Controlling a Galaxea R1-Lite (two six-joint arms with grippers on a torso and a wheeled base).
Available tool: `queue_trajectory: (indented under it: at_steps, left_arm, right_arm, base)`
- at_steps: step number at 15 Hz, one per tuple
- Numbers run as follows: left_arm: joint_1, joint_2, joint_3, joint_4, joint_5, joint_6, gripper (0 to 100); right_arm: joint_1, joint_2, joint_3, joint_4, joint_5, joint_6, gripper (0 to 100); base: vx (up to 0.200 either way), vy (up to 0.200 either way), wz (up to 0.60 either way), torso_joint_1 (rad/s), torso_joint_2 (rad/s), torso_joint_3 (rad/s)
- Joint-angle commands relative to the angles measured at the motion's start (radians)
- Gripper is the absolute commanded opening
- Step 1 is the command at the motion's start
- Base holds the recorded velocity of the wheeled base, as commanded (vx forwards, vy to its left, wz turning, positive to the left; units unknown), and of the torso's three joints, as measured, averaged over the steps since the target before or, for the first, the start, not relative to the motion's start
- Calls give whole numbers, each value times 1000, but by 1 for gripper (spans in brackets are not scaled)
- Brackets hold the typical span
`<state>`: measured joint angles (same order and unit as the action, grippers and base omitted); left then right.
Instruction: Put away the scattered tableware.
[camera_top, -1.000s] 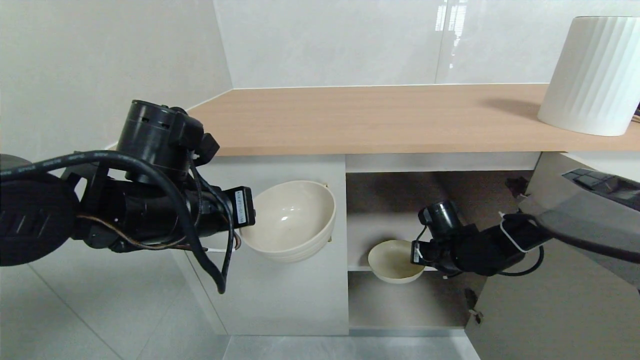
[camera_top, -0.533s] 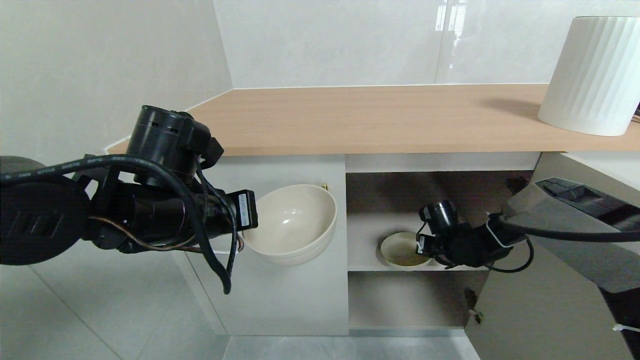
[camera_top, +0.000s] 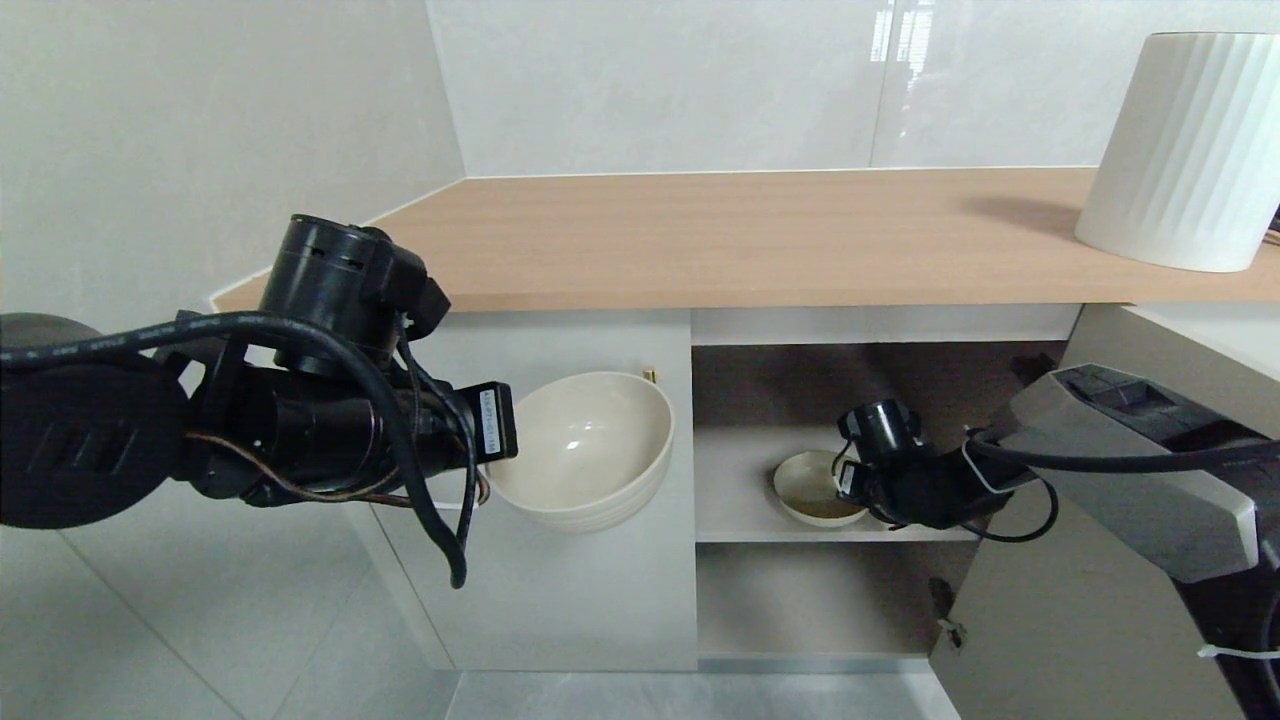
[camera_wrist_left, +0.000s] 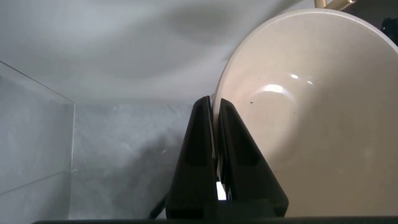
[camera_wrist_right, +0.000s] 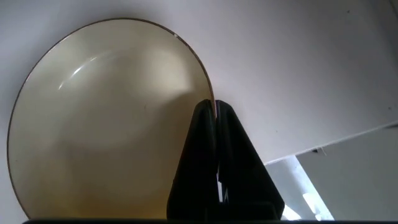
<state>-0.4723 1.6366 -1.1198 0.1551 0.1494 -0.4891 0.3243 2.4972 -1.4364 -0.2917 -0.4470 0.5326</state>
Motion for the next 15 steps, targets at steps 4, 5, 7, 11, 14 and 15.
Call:
queue_trajectory:
  at_steps: [4, 5, 7, 11, 14, 15]
  left_arm:
    - [0, 0, 0, 0, 1, 0, 0]
    - [0, 0, 0, 0, 1, -2, 0]
    - [0, 0, 0, 0, 1, 0, 0]
    - [0, 3, -2, -2, -1, 0, 0]
    - [0, 3, 0, -11, -2, 6, 0]
    - [-5, 6, 0, -11, -2, 11, 0]
  right_arm:
    - [-1, 8, -15, 0, -12, 0, 0]
    - [-1, 11, -15, 0, -12, 0, 100]
    - [-1, 11, -16, -1, -13, 3, 100]
    - [10, -41, 19, -1, -13, 21, 100]
    - [49, -150, 109, -1, -1, 29, 100]
    - [73, -225, 162, -1, 37, 24, 100]
  base:
    - [0, 0, 0, 0, 0, 0]
    - [0, 0, 0, 0, 0, 0]
    - [0, 0, 0, 0, 0, 0]
    - [0, 0, 0, 0, 0, 0]
    - [0, 0, 0, 0, 0, 0]
    - [0, 0, 0, 0, 0, 0]
